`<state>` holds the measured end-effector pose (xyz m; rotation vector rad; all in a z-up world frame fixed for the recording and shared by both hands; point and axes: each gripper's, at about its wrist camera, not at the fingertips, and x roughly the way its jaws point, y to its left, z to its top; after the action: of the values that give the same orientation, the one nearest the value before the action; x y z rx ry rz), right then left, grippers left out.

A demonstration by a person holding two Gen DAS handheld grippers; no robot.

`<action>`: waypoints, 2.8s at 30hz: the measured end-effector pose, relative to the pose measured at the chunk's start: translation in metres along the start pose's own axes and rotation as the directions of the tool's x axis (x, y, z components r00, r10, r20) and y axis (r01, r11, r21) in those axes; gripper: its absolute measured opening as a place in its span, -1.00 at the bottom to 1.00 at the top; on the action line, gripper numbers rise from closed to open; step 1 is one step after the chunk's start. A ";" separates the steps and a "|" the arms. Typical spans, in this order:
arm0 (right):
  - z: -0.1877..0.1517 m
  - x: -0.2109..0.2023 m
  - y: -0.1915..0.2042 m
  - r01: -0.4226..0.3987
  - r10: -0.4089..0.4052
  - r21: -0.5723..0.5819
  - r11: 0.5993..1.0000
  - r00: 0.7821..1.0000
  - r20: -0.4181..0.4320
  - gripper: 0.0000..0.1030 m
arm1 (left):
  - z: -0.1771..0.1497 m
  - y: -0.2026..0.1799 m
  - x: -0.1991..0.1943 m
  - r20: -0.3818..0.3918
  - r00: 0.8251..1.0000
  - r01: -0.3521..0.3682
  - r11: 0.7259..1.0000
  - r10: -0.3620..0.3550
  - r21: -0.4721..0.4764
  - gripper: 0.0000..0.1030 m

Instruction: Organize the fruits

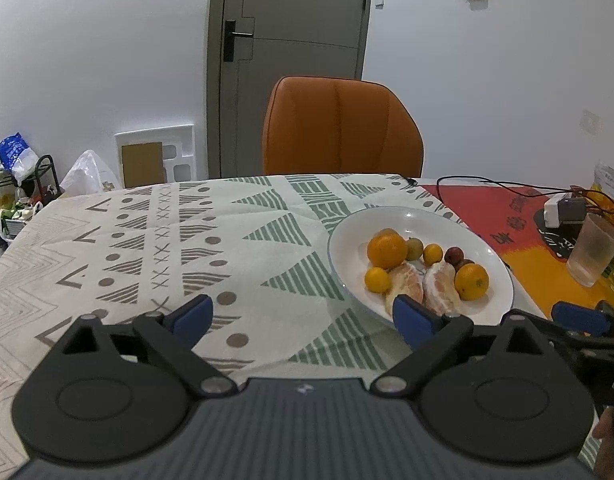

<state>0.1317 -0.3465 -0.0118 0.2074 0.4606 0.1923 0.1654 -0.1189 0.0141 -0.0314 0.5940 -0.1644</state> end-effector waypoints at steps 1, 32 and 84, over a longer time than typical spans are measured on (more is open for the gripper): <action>0.000 -0.002 0.002 -0.001 0.001 -0.003 1.000 1.000 0.002 1.00 | -0.001 0.001 -0.003 0.002 1.000 -0.002 1.000 0.002 0.004 0.86; -0.011 -0.043 0.058 -0.105 0.104 -0.059 0.993 0.994 -0.015 1.00 | -0.030 0.041 -0.088 0.017 0.995 -0.097 0.994 0.098 -0.050 0.87; -0.034 -0.061 0.075 -0.166 0.160 -0.125 0.978 0.985 -0.059 1.00 | -0.072 0.076 -0.114 -0.022 0.983 -0.186 0.976 0.184 -0.113 0.91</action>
<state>0.0518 -0.2827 0.0018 0.1132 0.4777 0.3879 0.0433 -0.0243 0.0119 -0.0858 0.6140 0.0506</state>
